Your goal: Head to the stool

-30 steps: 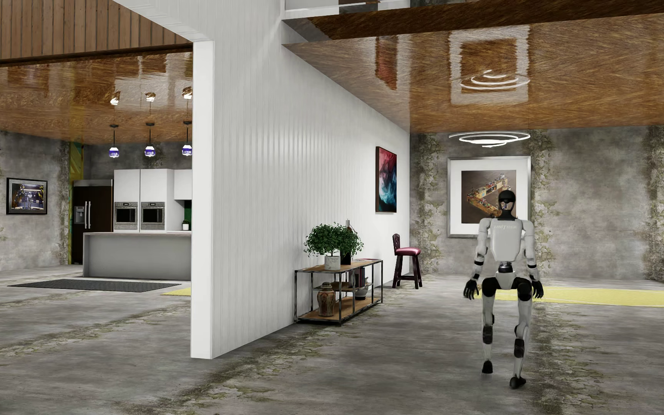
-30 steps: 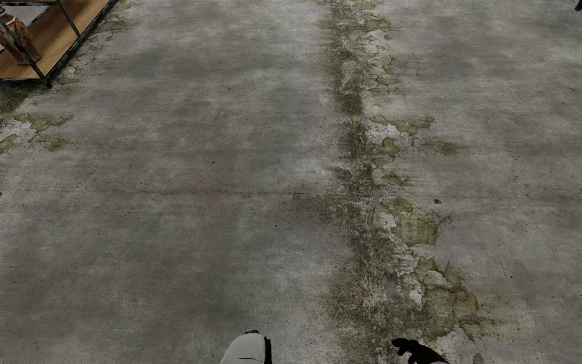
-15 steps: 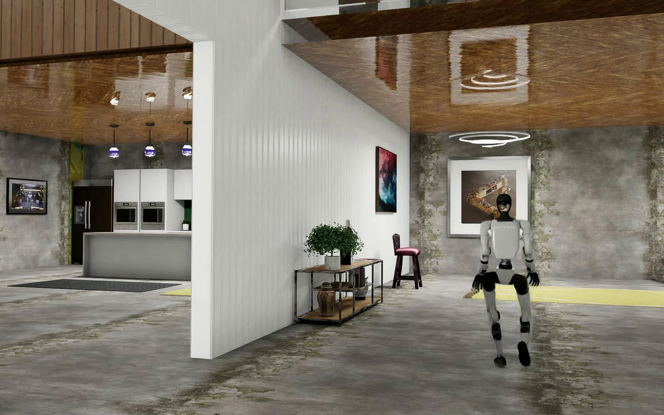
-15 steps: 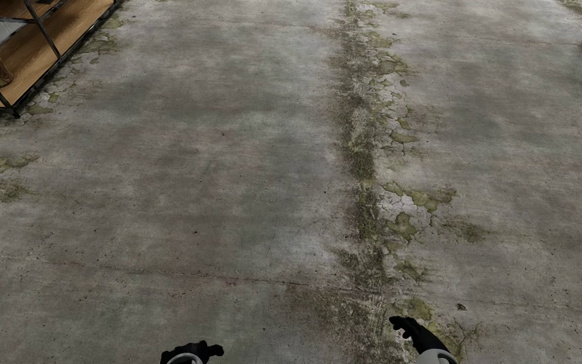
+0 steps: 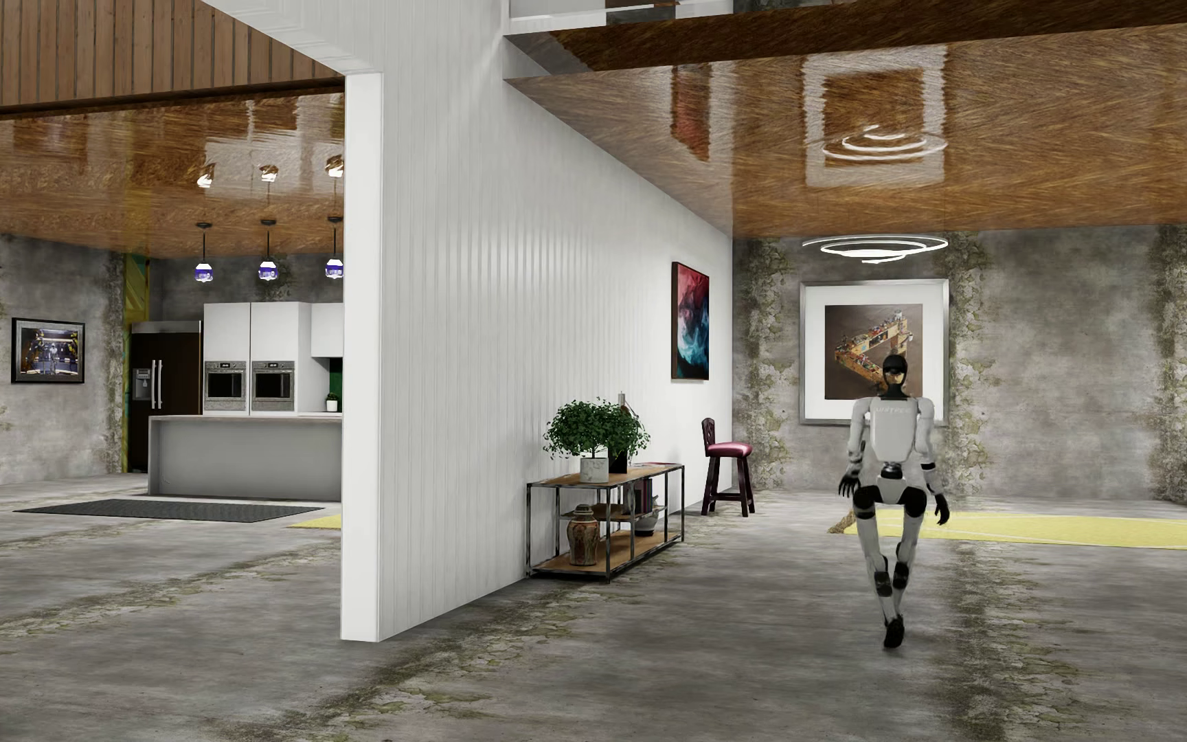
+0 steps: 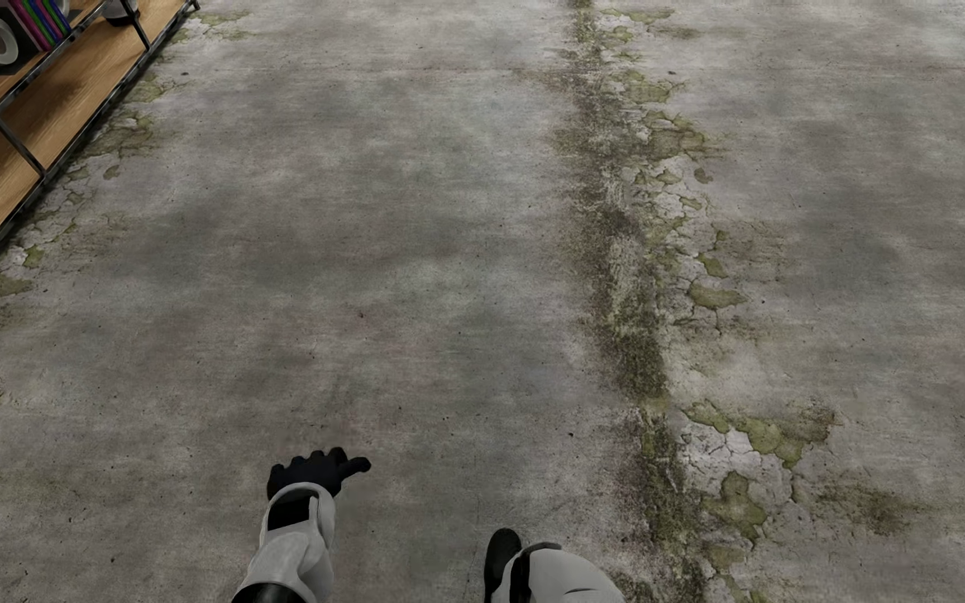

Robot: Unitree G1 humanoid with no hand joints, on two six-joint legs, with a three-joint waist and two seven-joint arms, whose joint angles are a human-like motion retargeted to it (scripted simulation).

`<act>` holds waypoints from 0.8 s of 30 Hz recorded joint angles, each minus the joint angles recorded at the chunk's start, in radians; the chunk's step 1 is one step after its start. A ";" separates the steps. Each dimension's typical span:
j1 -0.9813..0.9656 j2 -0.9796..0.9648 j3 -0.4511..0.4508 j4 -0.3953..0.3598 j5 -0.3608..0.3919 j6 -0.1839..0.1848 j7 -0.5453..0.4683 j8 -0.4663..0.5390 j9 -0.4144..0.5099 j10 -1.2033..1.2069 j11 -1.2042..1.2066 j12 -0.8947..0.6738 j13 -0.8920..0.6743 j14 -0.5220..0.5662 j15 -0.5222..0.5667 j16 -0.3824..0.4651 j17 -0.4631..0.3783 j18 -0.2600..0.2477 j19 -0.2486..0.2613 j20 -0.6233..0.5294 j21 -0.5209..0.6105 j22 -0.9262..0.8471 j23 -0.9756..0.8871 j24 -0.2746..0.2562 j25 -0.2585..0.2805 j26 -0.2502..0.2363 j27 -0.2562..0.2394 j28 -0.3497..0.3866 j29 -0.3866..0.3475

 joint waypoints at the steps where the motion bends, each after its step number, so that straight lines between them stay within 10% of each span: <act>1: -0.048 -0.003 -0.007 0.033 -0.009 0.018 0.002 -0.015 0.000 0.162 0.093 0.042 0.011 0.103 -0.075 -0.024 0.016 -0.051 0.004 0.026 -0.002 0.069 0.004 -0.021 0.007 0.062 0.007 -0.017 0.020; 3: -0.229 0.050 -0.004 0.129 -0.001 0.053 -0.003 -0.042 0.002 0.566 0.160 0.137 -0.025 0.293 -0.192 -0.045 0.020 -0.203 0.028 -0.006 0.024 0.177 0.055 0.028 -0.035 0.119 0.043 -0.106 0.037; 5: -0.449 0.157 0.023 0.197 0.028 0.081 -0.052 -0.056 0.001 0.837 0.120 0.258 -0.096 0.224 -0.252 -0.039 0.021 -0.159 0.058 -0.061 0.040 0.186 0.093 0.125 -0.077 0.103 0.049 -0.126 -0.023; 7: -0.649 0.279 0.067 0.272 0.066 0.098 -0.085 -0.036 -0.003 0.918 0.041 0.416 -0.173 0.198 -0.287 -0.071 0.020 -0.136 0.083 0.036 0.040 0.094 0.083 0.077 -0.062 0.099 0.013 -0.070 -0.135; 10: -0.871 0.440 0.136 0.357 0.105 0.108 -0.090 0.023 -0.005 0.700 -0.040 0.610 -0.328 0.158 -0.360 -0.126 -0.053 -0.047 0.114 0.188 0.141 -0.018 0.089 -0.079 -0.082 0.075 -0.057 -0.081 -0.057; 12: -0.926 0.547 0.165 0.378 0.125 0.111 -0.060 0.044 -0.005 0.319 -0.103 0.660 -0.438 0.191 -0.407 -0.124 -0.117 -0.050 0.133 0.209 0.218 -0.006 0.072 -0.087 -0.099 0.055 -0.106 -0.121 -0.008; 16: -0.918 0.773 0.184 0.208 0.131 0.102 -0.222 0.024 -0.003 -0.344 -0.230 0.651 -0.582 0.146 -0.484 -0.084 -0.189 -0.204 0.196 0.146 0.266 0.020 0.043 0.125 -0.111 0.004 -0.098 -0.211 -0.052; 17: -0.927 0.814 0.185 0.179 0.119 0.097 -0.217 0.008 -0.001 -0.268 -0.216 0.644 -0.584 0.186 -0.501 -0.090 -0.193 -0.157 0.213 0.173 0.251 -0.002 0.028 0.141 -0.088 -0.008 -0.099 -0.207 -0.060; 20: -0.934 0.856 0.210 0.170 0.041 0.056 -0.138 0.036 0.012 0.019 -0.009 0.635 -0.558 0.306 -0.320 -0.185 -0.192 -0.083 0.182 0.365 0.281 -0.108 0.012 -0.002 -0.071 0.017 -0.112 -0.110 -0.059; 22: -0.893 0.735 0.209 0.171 -0.075 0.015 -0.072 0.040 0.022 0.138 0.358 0.599 -0.512 0.186 -0.089 -0.227 -0.188 -0.040 0.196 0.428 0.317 -0.104 0.009 -0.102 -0.096 0.050 -0.102 -0.037 -0.034; 24: -0.789 0.540 0.184 0.144 -0.177 -0.025 -0.039 0.073 0.029 0.135 0.686 0.491 -0.432 0.096 -0.038 -0.191 -0.174 -0.038 0.162 0.363 0.310 0.005 -0.025 -0.061 -0.098 0.095 -0.096 -0.058 -0.007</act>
